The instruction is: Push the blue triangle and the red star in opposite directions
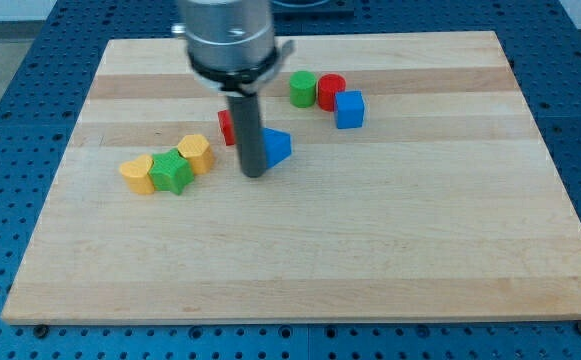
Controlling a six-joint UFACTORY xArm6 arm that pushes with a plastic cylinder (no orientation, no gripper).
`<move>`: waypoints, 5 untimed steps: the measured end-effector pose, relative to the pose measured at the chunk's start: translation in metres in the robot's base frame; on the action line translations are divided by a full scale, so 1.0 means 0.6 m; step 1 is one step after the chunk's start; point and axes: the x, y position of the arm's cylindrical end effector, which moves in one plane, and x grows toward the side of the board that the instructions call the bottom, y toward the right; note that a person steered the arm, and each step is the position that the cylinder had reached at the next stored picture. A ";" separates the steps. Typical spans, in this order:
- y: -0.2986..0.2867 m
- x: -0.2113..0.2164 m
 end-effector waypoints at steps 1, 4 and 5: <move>0.061 -0.018; -0.051 -0.035; 0.000 -0.064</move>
